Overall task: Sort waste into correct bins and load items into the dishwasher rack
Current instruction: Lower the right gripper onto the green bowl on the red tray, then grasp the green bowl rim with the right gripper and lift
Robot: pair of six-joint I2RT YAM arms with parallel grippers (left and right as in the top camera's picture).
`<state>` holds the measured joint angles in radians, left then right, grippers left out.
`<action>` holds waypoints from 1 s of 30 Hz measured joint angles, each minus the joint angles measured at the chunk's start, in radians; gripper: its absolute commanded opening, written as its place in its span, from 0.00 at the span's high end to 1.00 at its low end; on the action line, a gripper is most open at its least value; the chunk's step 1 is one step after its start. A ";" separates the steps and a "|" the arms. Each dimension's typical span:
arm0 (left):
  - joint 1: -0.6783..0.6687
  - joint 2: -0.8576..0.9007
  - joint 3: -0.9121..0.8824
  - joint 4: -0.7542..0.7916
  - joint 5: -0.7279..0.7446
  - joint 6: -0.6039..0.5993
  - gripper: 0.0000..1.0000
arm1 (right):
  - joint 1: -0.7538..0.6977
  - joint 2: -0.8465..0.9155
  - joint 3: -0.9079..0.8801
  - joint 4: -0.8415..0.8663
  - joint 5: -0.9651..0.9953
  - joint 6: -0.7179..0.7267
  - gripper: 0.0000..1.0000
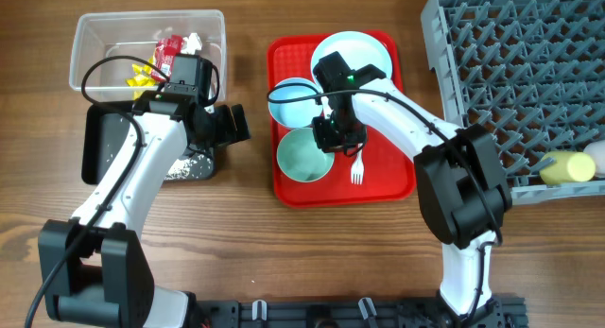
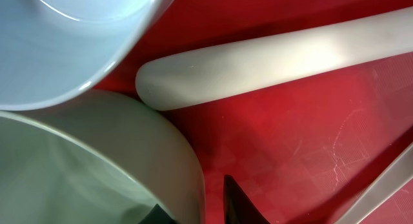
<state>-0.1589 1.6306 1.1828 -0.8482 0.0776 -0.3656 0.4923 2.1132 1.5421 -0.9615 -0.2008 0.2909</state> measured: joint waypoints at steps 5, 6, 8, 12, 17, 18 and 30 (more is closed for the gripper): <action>0.000 0.000 0.000 0.000 0.000 0.000 0.00 | -0.017 -0.004 0.000 -0.018 0.000 -0.001 0.76; 0.000 0.000 0.000 0.000 0.000 0.000 0.00 | -0.021 -0.011 0.000 -0.027 0.000 -0.001 0.76; 0.000 0.000 0.000 0.000 0.000 0.000 0.00 | -0.023 -0.036 0.000 -0.029 0.000 -0.001 0.76; 0.000 0.000 0.000 0.000 0.000 0.000 0.00 | -0.023 -0.075 0.000 -0.042 0.002 0.000 0.85; 0.000 0.000 0.000 0.000 0.000 0.000 0.00 | -0.023 -0.075 0.000 -0.044 0.008 0.000 0.93; 0.000 0.000 0.000 0.000 0.000 0.000 0.00 | -0.023 -0.075 0.000 -0.045 0.008 0.000 0.93; 0.000 0.000 0.000 0.000 0.000 0.000 0.00 | -0.023 -0.075 0.000 -0.047 0.035 0.000 0.71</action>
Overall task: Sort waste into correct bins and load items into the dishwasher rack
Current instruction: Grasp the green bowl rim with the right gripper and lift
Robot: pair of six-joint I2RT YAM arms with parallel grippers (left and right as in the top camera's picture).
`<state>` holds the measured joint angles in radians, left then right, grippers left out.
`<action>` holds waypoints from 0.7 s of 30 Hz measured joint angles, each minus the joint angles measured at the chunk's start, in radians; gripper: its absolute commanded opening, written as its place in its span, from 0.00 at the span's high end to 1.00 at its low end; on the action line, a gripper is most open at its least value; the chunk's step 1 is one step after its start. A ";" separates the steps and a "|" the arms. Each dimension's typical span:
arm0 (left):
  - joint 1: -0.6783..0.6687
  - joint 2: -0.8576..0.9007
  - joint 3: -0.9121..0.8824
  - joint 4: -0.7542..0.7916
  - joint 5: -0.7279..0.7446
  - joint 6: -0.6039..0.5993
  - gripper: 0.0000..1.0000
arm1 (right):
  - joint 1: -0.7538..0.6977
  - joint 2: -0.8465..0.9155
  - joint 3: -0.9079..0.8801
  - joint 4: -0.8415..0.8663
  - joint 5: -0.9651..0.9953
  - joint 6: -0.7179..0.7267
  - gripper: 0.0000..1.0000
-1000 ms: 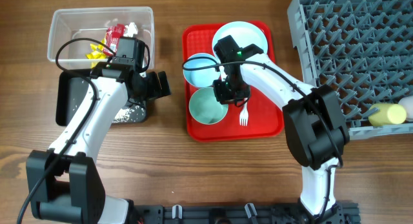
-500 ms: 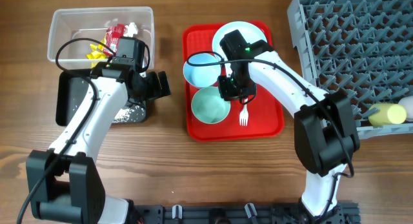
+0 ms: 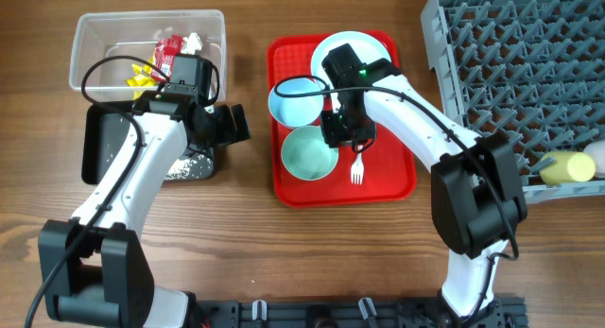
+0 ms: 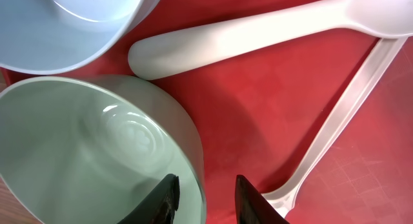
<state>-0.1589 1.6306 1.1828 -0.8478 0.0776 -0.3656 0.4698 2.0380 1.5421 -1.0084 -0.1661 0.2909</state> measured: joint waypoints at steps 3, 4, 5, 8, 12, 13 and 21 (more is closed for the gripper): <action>0.000 0.000 0.000 0.000 0.000 0.000 0.00 | 0.000 0.000 0.000 0.000 0.003 0.000 0.72; 0.000 0.000 0.000 0.000 0.000 0.000 0.00 | 0.000 0.000 0.000 0.000 0.003 0.000 0.71; 0.000 0.000 0.000 0.000 0.000 0.000 0.00 | 0.000 0.000 0.000 0.000 0.003 0.000 0.71; 0.000 0.000 0.000 0.000 0.000 0.000 0.00 | 0.000 0.000 0.000 0.000 0.003 0.000 0.69; 0.000 0.000 0.000 0.000 0.000 0.000 0.00 | 0.000 0.000 0.000 0.001 0.003 0.000 0.70; 0.000 0.000 0.000 0.000 0.000 0.000 0.00 | 0.000 0.000 0.000 0.001 0.003 0.000 0.71; 0.000 0.000 0.000 0.000 0.000 0.000 0.00 | 0.000 0.000 -0.003 0.020 0.004 0.000 0.71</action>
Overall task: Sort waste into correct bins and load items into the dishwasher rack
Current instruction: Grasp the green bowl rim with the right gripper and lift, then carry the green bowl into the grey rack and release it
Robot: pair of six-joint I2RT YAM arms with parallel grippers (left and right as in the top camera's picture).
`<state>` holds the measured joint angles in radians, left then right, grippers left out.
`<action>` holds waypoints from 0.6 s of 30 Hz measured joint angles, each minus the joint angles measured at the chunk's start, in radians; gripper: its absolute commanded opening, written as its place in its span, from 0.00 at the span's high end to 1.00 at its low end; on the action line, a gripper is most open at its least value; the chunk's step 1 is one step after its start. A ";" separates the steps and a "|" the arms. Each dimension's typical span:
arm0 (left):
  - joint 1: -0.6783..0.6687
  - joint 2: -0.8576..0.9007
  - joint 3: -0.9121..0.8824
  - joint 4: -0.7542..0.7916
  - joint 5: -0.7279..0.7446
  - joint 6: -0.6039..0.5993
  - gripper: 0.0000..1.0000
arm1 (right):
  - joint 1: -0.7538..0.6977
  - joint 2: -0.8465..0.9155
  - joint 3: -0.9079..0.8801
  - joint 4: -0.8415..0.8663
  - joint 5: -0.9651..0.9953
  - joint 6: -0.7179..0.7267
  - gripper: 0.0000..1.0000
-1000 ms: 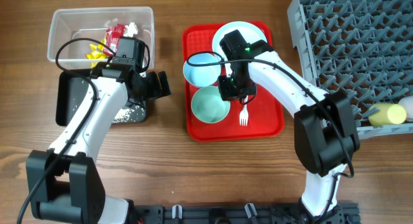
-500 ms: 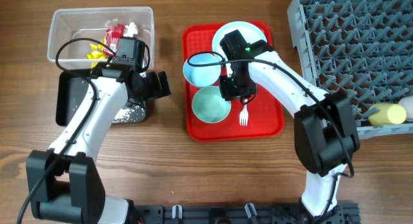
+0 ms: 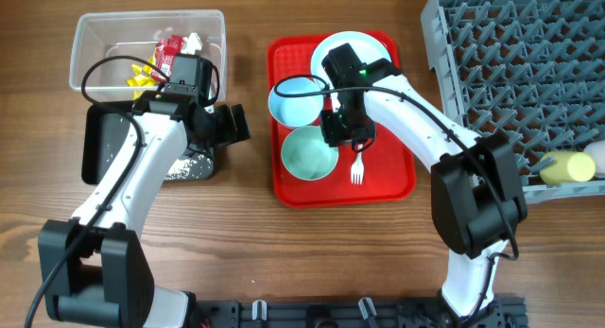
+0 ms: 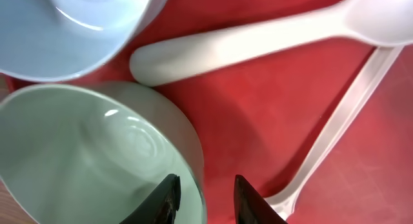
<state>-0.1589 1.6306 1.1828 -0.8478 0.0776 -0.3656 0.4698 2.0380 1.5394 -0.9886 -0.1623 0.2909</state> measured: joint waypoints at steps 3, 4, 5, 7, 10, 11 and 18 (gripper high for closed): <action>0.000 0.000 0.000 0.000 0.000 0.000 0.00 | 0.000 0.000 -0.021 0.019 0.000 0.000 0.85; 0.000 0.000 0.000 0.000 0.000 0.000 0.00 | 0.000 0.000 -0.028 0.022 0.000 0.001 0.96; 0.000 0.000 0.000 0.000 0.000 0.000 0.00 | 0.000 0.000 -0.035 0.022 0.001 0.005 0.96; 0.000 0.000 0.000 0.000 0.000 0.000 0.00 | 0.000 0.000 -0.042 0.024 0.003 0.001 0.96; 0.000 0.000 0.000 0.000 0.000 0.000 0.00 | 0.000 0.000 -0.041 0.024 0.006 0.000 0.96; 0.000 0.000 0.000 0.000 0.000 0.000 0.00 | 0.000 0.000 -0.031 -0.007 0.023 0.001 0.96; 0.000 0.000 0.000 0.000 0.000 0.000 0.00 | -0.053 -0.110 0.169 -0.180 0.303 0.000 0.96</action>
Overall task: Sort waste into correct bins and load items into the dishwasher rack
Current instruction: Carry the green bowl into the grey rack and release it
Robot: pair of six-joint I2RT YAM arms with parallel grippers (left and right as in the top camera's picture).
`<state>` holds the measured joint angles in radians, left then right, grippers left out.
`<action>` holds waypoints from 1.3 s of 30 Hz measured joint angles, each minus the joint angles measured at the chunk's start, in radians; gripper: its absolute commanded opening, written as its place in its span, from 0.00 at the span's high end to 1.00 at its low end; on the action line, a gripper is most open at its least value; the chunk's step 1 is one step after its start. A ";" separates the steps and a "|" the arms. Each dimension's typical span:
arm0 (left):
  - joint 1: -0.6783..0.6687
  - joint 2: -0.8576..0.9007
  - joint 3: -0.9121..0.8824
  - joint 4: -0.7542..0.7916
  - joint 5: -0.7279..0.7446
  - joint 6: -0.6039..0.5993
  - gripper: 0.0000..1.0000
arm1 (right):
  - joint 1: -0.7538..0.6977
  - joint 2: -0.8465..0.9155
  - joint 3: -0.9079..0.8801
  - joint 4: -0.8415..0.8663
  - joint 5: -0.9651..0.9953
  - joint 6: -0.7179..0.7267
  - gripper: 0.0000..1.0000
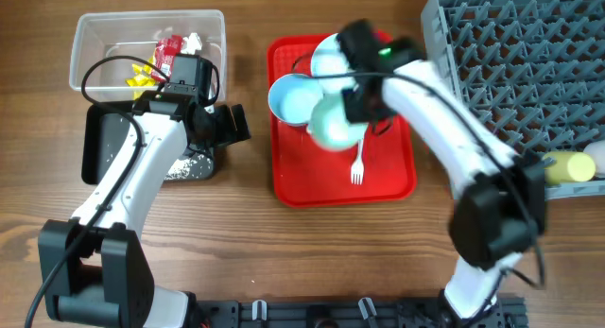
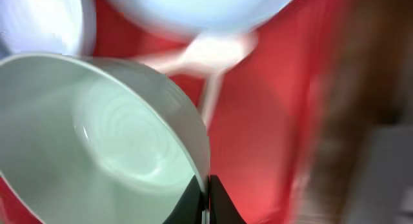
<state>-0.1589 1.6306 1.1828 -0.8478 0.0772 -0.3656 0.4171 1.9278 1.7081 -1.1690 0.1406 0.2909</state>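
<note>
My right gripper (image 2: 205, 197) is shut on the rim of the pale green bowl (image 2: 110, 140), which hangs tilted above the red tray (image 1: 295, 181), seen from overhead as the green bowl (image 1: 333, 125). On the tray stay a light blue bowl (image 1: 288, 99), a light blue plate (image 1: 331, 52), a white fork (image 1: 358, 165) and a white spoon (image 2: 206, 56). The grey dishwasher rack (image 1: 529, 73) stands at the right. My left gripper (image 1: 236, 125) hangs by the black bin (image 1: 99, 148); its jaws are too small to judge.
A clear plastic bin (image 1: 95, 44) with red and yellow scraps sits at the back left. The black bin holds white crumbs. A yellow item (image 1: 567, 165) lies at the rack's near right edge. Bare wood table surrounds the tray.
My right gripper has shut on the green bowl's rim and lifted it off the tray, up and to the right toward the plate. The left arm has not moved.
My right gripper was low over the tray beside the green bowl, fork and spoon. Then its open fingers straddled the bowl's rim and stayed there. Now they are shut on the rim and the bowl is raised, tilted, above the tray.
</note>
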 measured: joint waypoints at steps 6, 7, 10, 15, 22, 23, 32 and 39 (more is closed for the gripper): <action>0.000 0.000 0.000 0.000 0.000 0.000 0.00 | -0.113 -0.226 0.096 0.132 0.396 -0.012 0.96; 0.000 0.000 0.000 0.000 0.000 0.000 0.00 | -0.129 -0.238 0.099 0.193 0.474 -0.022 0.96; 0.000 0.000 0.000 0.002 0.000 0.000 0.00 | -0.183 -0.231 0.098 0.434 0.647 -0.121 0.96; 0.000 0.000 0.000 0.001 0.000 0.000 0.00 | -0.272 -0.148 0.096 0.765 0.778 -0.418 0.96; 0.000 0.000 0.000 0.002 0.000 0.000 0.00 | -0.333 0.082 0.095 0.955 0.811 -0.683 0.96; 0.000 0.000 0.000 0.003 0.000 0.000 0.00 | -0.333 0.105 0.094 0.973 0.811 -0.709 0.96; 0.000 0.000 0.000 0.002 0.000 0.000 0.00 | -0.356 0.207 0.093 1.014 0.815 -0.794 0.96; 0.000 0.000 0.000 0.003 0.000 0.000 0.00 | -0.422 0.219 0.078 1.020 0.826 -0.785 0.96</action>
<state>-0.1589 1.6306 1.1824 -0.8452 0.0776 -0.3656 -0.0044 2.1464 1.7863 -0.1493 0.9661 -0.4946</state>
